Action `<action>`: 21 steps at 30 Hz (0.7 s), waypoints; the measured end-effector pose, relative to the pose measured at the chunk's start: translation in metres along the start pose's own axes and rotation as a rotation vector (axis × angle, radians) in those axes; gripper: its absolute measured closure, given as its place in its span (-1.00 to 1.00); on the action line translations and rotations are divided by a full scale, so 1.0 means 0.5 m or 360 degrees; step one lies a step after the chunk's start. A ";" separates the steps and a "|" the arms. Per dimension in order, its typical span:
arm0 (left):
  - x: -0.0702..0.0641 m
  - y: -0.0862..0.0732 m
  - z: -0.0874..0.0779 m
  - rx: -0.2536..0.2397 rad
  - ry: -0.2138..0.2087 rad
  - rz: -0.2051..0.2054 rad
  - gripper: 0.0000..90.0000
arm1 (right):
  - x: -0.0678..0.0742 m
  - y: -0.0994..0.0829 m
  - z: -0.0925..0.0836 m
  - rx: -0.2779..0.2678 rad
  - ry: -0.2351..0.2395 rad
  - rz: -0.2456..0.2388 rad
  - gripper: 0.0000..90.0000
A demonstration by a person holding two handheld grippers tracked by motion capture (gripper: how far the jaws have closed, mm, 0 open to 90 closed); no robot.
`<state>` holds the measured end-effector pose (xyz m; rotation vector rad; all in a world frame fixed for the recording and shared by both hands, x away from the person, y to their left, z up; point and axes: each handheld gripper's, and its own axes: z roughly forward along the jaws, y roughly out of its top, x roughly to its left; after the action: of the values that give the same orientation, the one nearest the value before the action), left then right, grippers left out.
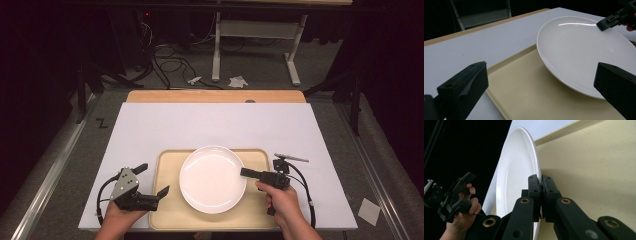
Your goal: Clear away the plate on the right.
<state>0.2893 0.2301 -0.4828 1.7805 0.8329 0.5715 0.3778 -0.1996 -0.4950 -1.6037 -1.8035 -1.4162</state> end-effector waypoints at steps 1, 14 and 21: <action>0.000 0.000 0.000 -0.0001 0.0000 0.0000 -0.99 | 0.000 -0.001 0.001 0.0003 0.0001 0.0002 0.99; -0.001 0.001 -0.001 -0.0005 0.0000 0.0003 -0.99 | -0.002 -0.003 0.008 0.0022 -0.0051 -0.0016 0.99; -0.002 0.001 -0.002 -0.0012 0.0001 -0.0001 -0.99 | -0.004 -0.004 0.009 0.0031 -0.0081 -0.0026 0.98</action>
<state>0.2879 0.2299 -0.4819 1.7733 0.8312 0.5741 0.3784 -0.1968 -0.4995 -1.6329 -1.8571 -1.3722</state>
